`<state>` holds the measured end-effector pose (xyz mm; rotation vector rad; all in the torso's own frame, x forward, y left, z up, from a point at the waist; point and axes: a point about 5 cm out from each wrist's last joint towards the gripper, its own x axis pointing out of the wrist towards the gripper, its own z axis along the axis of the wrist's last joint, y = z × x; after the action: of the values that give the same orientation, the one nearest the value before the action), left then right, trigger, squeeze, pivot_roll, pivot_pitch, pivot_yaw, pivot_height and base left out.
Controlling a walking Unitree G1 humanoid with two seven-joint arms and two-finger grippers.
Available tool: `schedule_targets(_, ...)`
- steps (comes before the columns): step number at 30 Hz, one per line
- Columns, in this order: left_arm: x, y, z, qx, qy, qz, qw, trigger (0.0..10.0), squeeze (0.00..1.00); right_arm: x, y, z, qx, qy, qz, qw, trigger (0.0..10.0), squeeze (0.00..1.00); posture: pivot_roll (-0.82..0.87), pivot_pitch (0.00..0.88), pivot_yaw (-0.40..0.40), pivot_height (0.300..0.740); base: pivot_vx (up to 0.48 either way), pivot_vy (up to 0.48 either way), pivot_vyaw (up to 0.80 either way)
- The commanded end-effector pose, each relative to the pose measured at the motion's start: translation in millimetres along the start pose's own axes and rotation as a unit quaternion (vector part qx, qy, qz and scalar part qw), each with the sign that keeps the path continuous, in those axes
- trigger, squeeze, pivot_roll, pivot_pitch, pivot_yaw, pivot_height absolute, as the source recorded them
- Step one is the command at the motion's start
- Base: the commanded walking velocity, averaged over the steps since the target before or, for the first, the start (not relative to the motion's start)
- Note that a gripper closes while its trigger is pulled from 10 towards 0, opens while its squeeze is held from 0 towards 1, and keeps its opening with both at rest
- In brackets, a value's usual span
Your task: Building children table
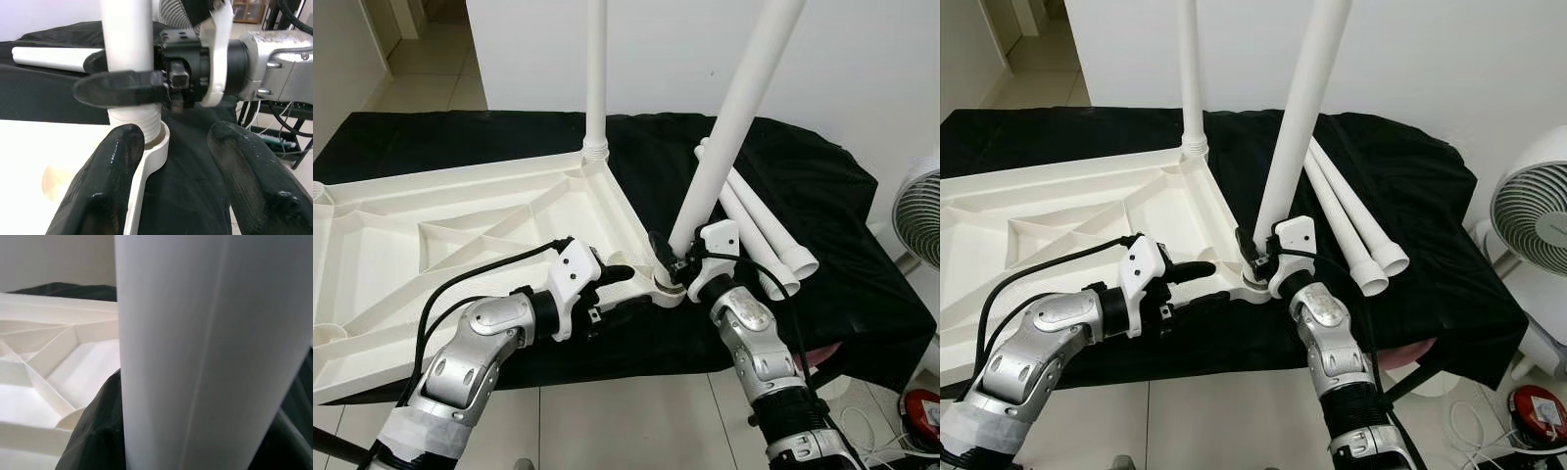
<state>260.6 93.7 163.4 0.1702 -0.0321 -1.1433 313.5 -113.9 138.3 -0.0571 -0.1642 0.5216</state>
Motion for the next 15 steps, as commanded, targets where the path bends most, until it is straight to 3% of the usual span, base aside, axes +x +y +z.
schedule_targets(1, -0.5, -4.8, 1.7, -0.002, -0.003, -0.026, 1.000, 10.0, 0.00, -6.7, 2.9, -15.2, -0.002, 0.038, 0.012, 0.999, 10.0, 0.00, -0.03, 0.000, -0.052, 0.740, 0.000, 0.000, 0.00)
schedule_targets(15, 0.9, -6.3, 3.2, -0.001, -0.003, -0.035, 0.999, 10.0, 0.00, -7.5, 11.2, -24.5, -0.039, 0.074, 0.102, 0.991, 10.0, 0.00, -0.03, 0.000, -0.045, 0.740, 0.000, 0.000, 0.00)
